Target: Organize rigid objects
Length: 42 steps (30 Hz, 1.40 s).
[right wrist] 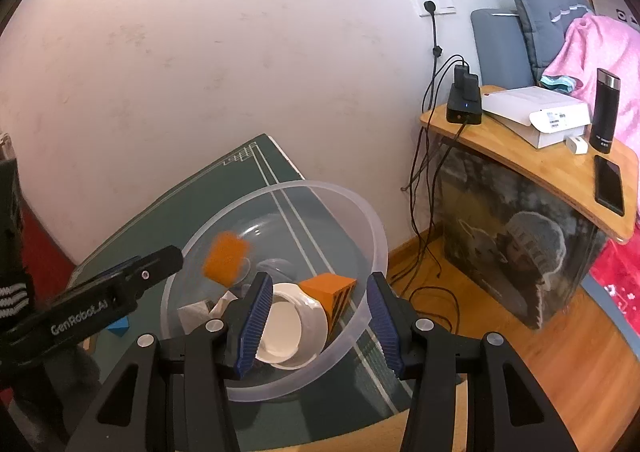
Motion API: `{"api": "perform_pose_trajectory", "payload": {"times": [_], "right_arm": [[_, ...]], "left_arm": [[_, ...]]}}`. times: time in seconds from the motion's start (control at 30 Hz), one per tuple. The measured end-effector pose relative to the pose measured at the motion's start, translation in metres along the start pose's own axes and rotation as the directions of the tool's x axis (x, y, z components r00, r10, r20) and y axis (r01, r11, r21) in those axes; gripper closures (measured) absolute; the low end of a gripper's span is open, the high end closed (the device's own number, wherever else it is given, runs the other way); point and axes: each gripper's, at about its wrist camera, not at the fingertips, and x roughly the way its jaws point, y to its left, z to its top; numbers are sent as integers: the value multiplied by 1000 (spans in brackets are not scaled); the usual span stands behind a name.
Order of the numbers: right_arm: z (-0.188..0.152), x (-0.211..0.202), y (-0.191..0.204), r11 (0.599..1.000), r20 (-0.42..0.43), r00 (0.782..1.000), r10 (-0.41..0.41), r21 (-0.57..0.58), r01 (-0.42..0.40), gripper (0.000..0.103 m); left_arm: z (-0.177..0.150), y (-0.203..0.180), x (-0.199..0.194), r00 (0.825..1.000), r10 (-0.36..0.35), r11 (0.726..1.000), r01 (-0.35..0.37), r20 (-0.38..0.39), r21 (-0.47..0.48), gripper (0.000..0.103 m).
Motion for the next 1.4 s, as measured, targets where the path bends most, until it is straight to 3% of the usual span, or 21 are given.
{"api": "perform_pose_trajectory", "payload": {"times": [0.53, 1.07, 1.4], "right_arm": [[-4, -1, 4, 1000, -5, 1000, 5, -9, -5, 46], [-19, -6, 30, 997, -31, 998, 45, -56, -47, 46], [-26, -7, 52, 993, -47, 997, 68, -96, -73, 46]], "left_arm": [[-15, 32, -4, 997, 71, 996, -73, -31, -56, 39], [-32, 60, -22, 989, 143, 987, -145, -30, -75, 39], [-45, 96, -30, 980, 192, 971, -196, -47, -136, 39]]}}
